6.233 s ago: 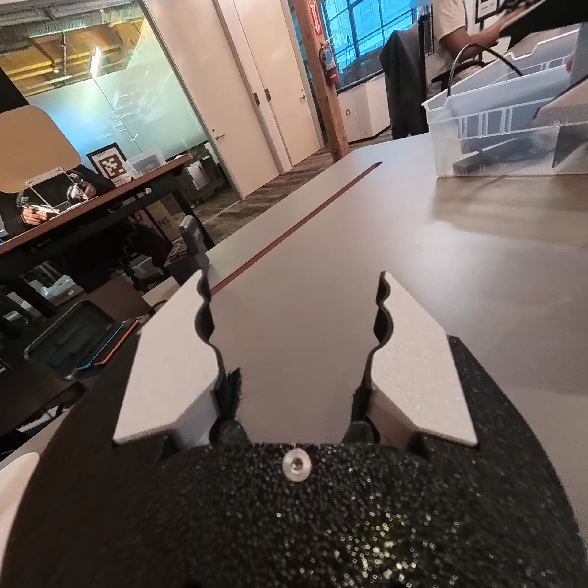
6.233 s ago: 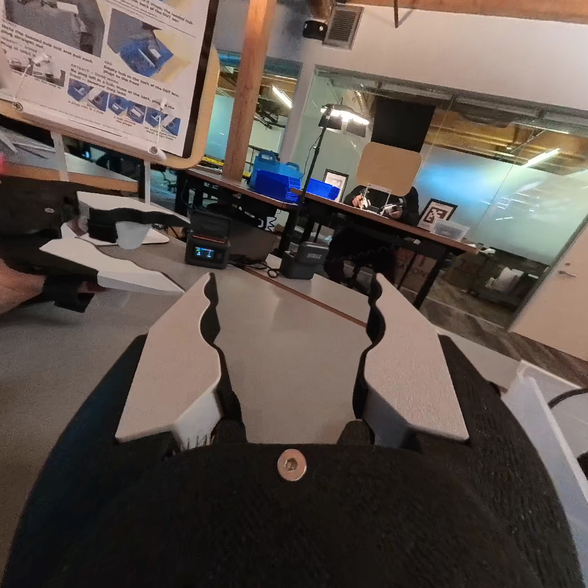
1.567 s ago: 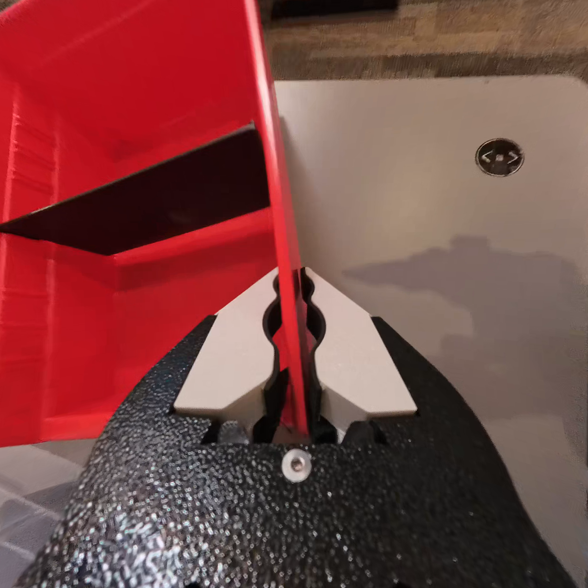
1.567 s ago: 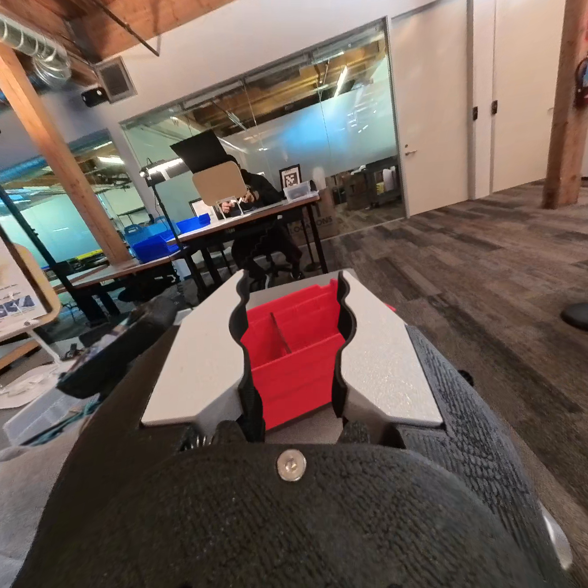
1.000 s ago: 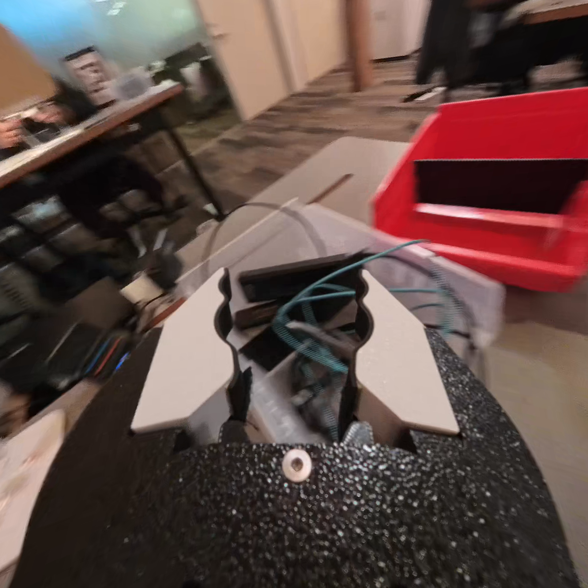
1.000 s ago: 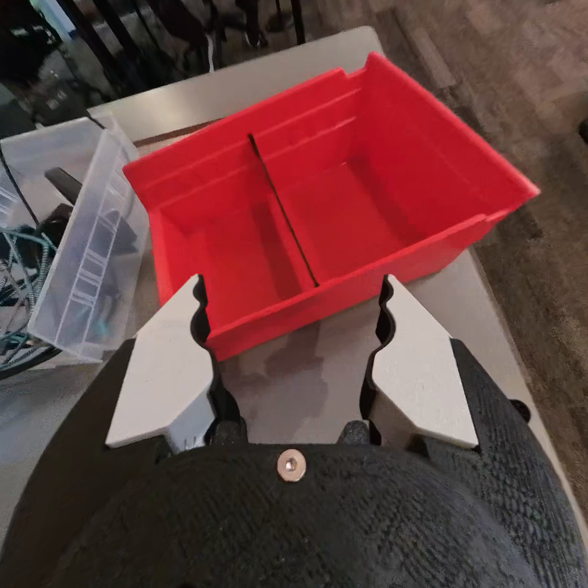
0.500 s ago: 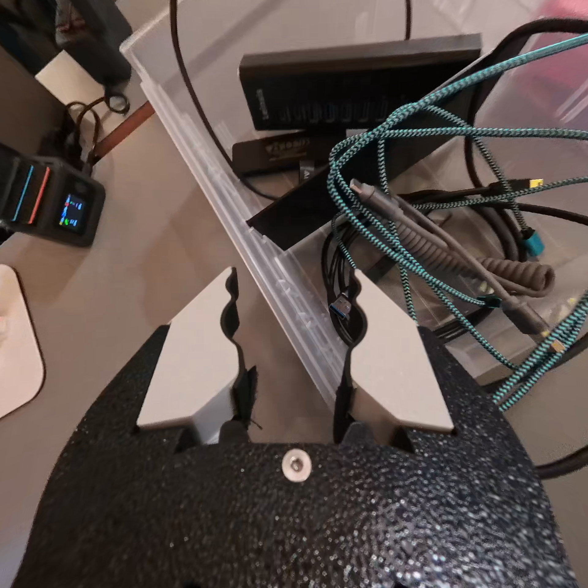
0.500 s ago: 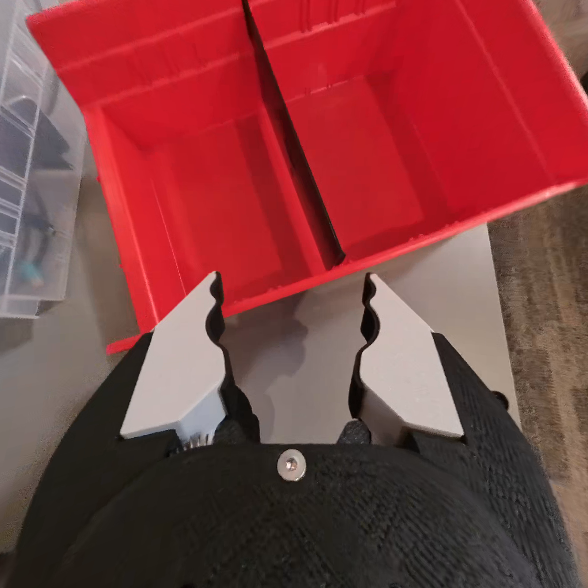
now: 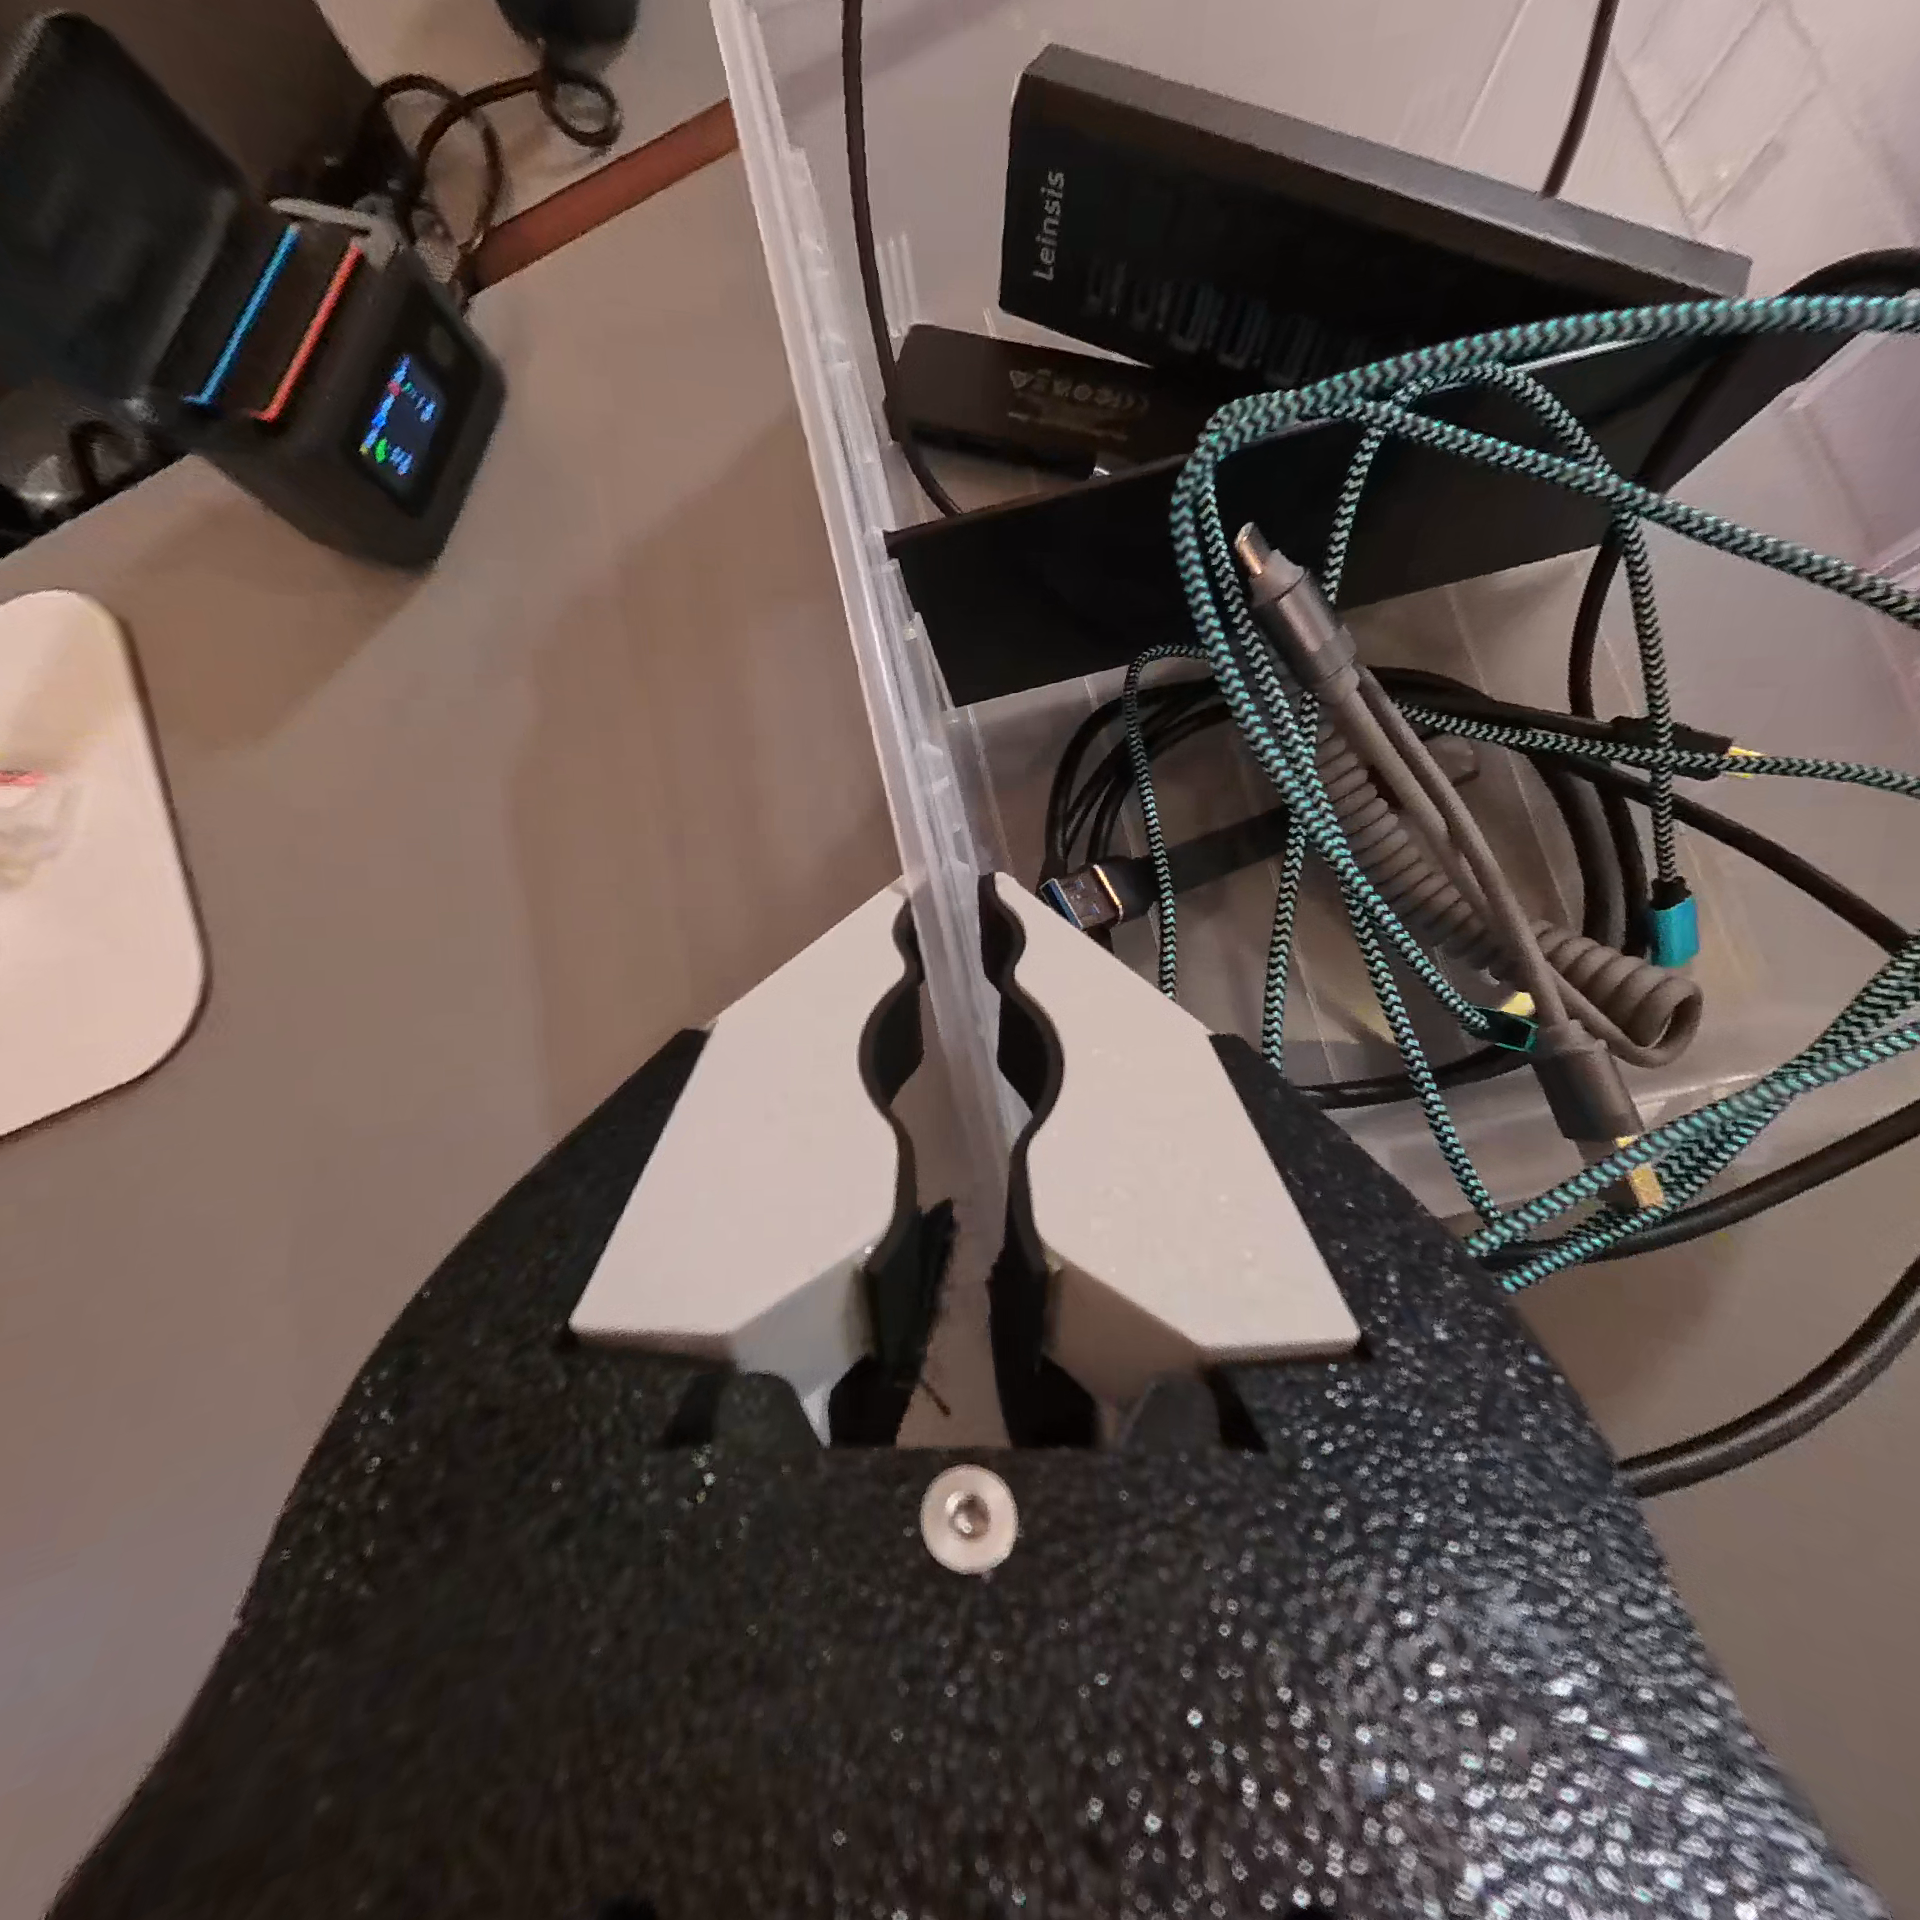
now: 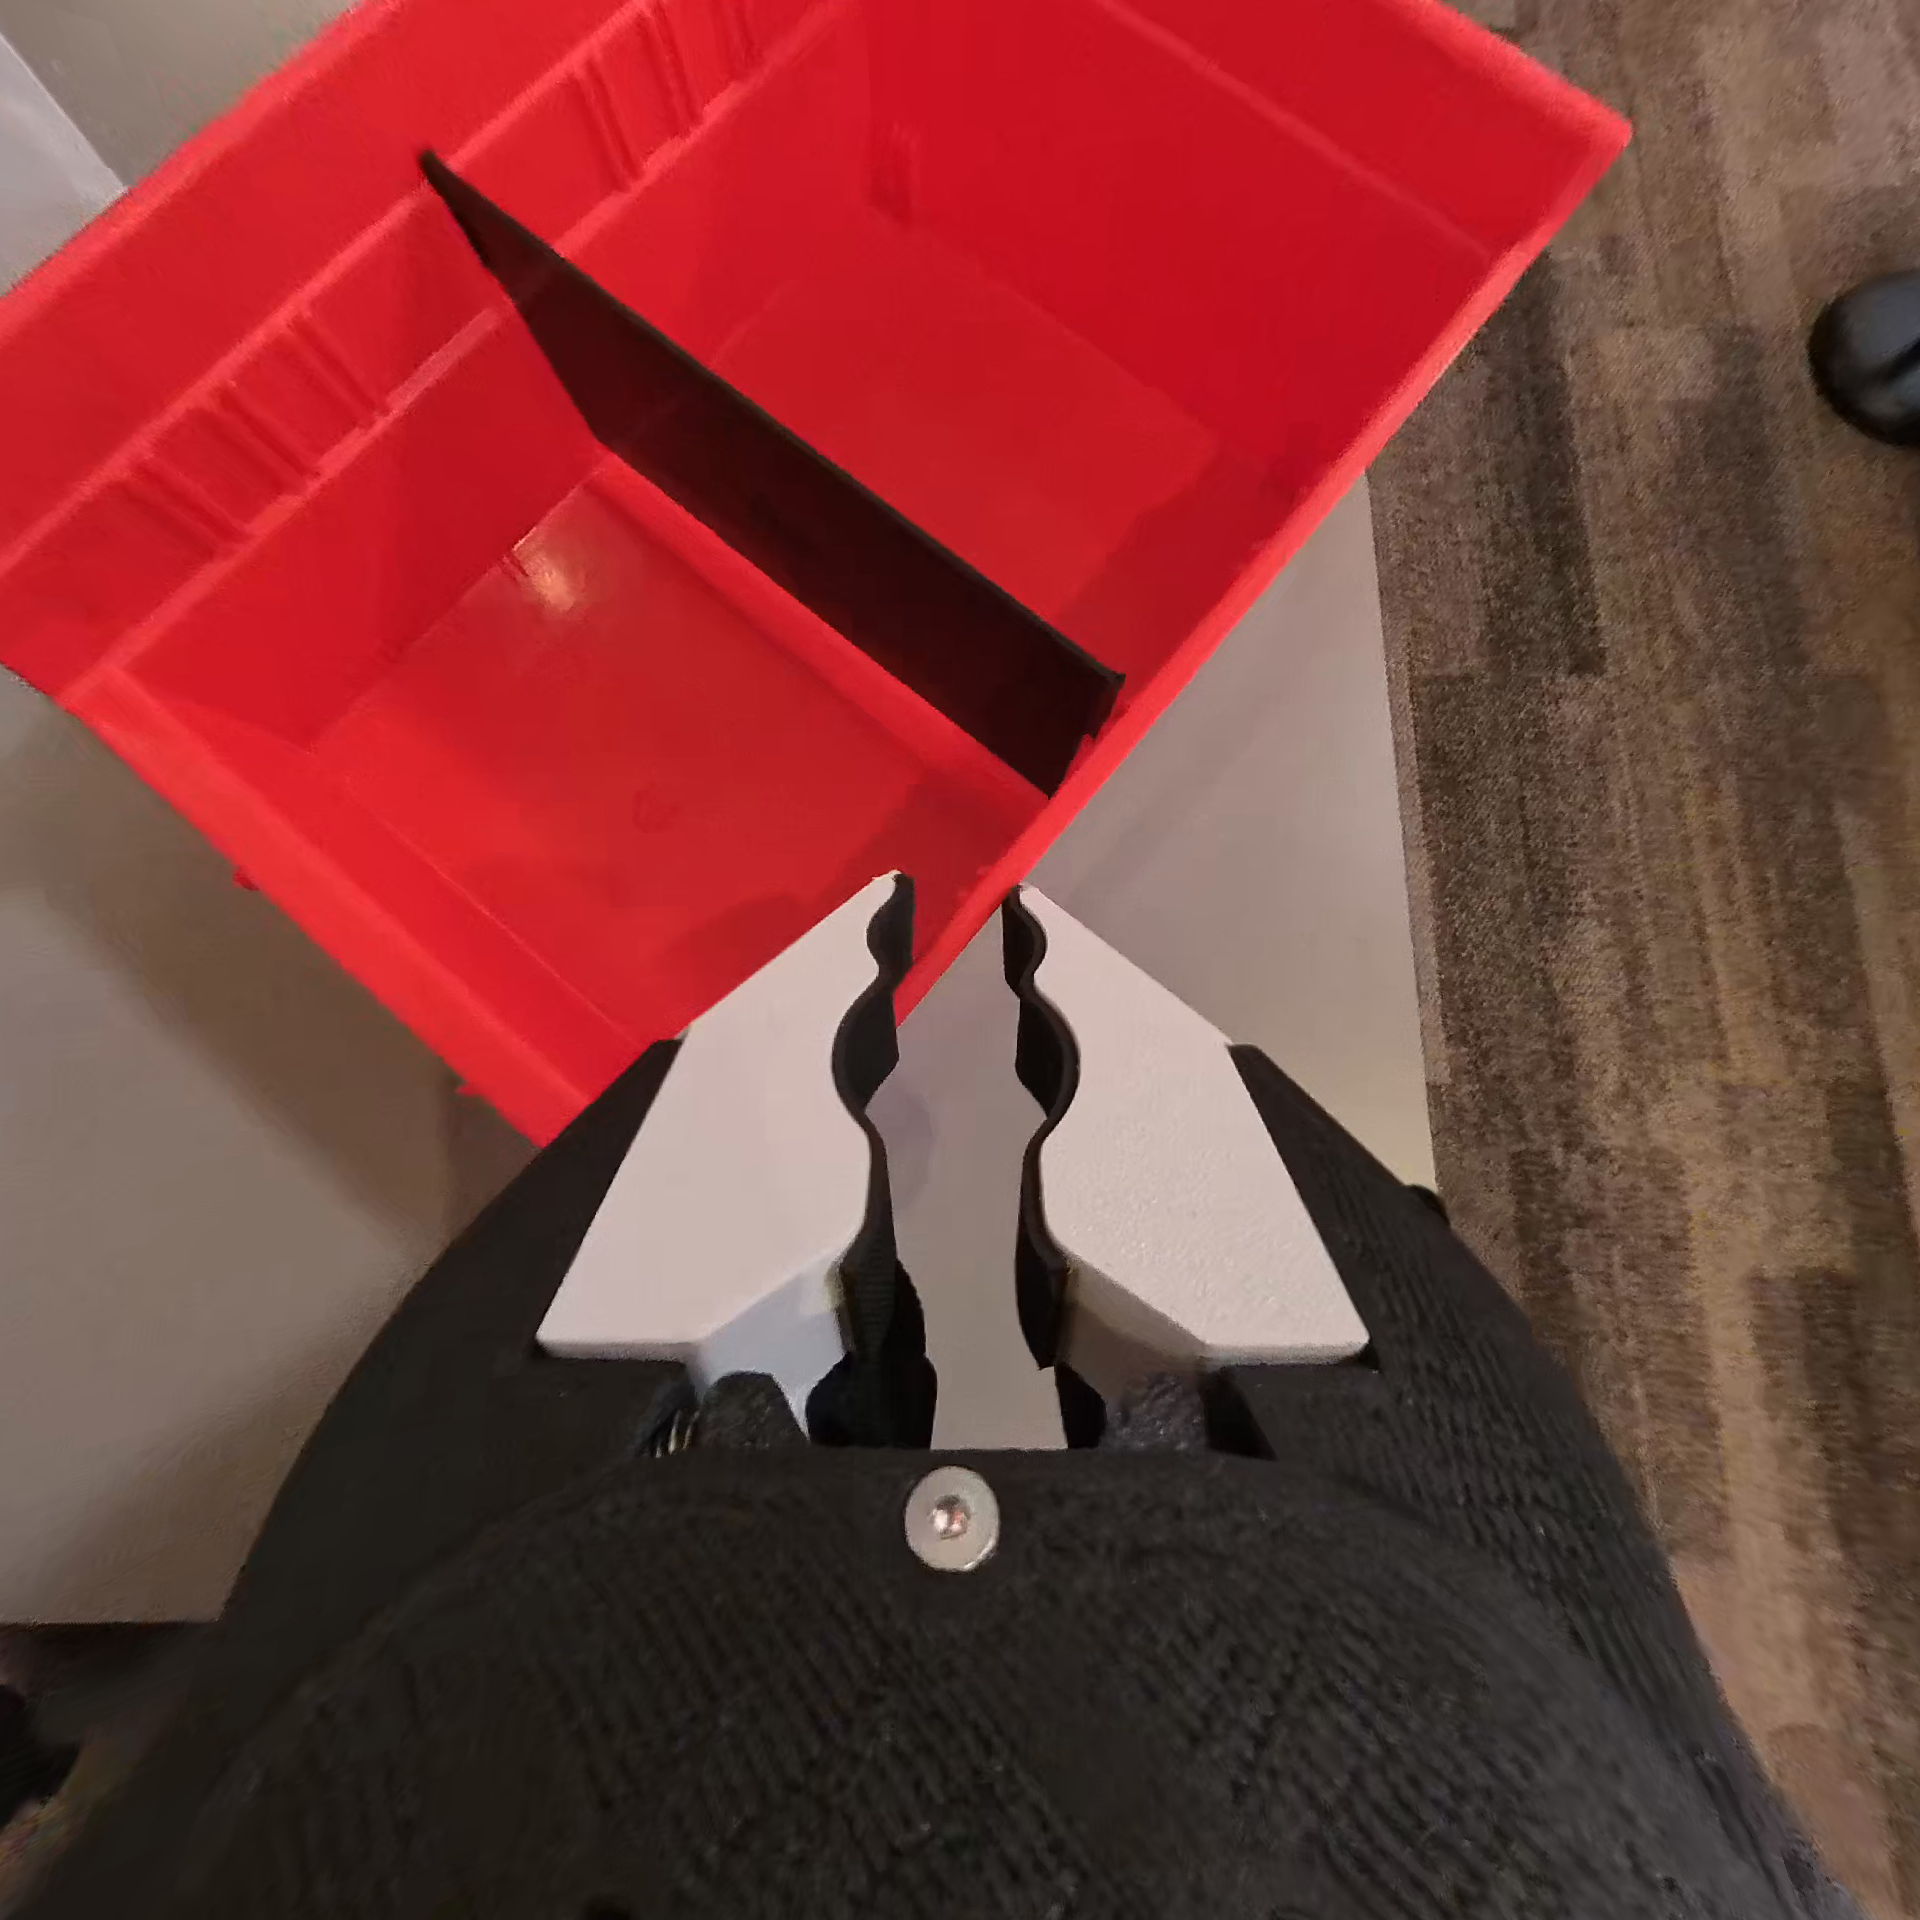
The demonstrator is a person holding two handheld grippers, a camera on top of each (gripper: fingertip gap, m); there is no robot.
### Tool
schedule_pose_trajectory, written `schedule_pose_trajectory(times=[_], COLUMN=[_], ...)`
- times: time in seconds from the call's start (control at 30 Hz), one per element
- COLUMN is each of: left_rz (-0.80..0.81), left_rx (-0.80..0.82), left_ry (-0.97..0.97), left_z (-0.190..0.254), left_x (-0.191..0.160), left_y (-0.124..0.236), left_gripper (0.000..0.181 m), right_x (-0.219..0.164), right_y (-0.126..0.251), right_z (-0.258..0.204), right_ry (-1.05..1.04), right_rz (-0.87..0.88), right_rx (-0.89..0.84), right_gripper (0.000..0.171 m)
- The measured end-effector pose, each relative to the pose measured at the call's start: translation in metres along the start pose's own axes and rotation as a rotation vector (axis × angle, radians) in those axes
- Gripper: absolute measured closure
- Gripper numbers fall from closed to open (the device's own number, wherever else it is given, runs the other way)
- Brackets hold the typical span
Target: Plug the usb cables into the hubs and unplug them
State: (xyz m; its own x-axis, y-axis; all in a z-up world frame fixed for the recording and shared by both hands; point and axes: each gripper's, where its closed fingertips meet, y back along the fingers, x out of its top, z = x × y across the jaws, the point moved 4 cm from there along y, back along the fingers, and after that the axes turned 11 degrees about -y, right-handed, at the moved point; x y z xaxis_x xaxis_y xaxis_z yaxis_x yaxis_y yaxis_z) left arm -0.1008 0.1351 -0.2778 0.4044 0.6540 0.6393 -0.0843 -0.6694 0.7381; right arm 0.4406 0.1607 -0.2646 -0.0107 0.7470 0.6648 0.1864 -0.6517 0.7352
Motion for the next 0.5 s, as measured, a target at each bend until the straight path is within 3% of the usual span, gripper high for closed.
schedule_pose_trajectory(times=[0.23,0.4,0.5], left_rz=[0.007,-0.019,-0.031], left_rx=[0.064,0.139,0.172], left_ry=[0.050,0.132,0.199], left_z=[-0.034,-0.053,-0.060], left_x=[-0.051,-0.098,-0.128], left_y=[0.046,0.083,0.101], left_gripper=[0.177,0.177,0.177], right_x=[-0.008,-0.018,-0.016], right_y=[0.005,0.012,0.013], right_z=[-0.001,-0.010,-0.013], right_ry=[0.217,0.283,0.262], right_rz=[0.009,-0.023,-0.037], right_rx=[0.113,0.256,0.249], right_gripper=[0.154,0.156,0.150])
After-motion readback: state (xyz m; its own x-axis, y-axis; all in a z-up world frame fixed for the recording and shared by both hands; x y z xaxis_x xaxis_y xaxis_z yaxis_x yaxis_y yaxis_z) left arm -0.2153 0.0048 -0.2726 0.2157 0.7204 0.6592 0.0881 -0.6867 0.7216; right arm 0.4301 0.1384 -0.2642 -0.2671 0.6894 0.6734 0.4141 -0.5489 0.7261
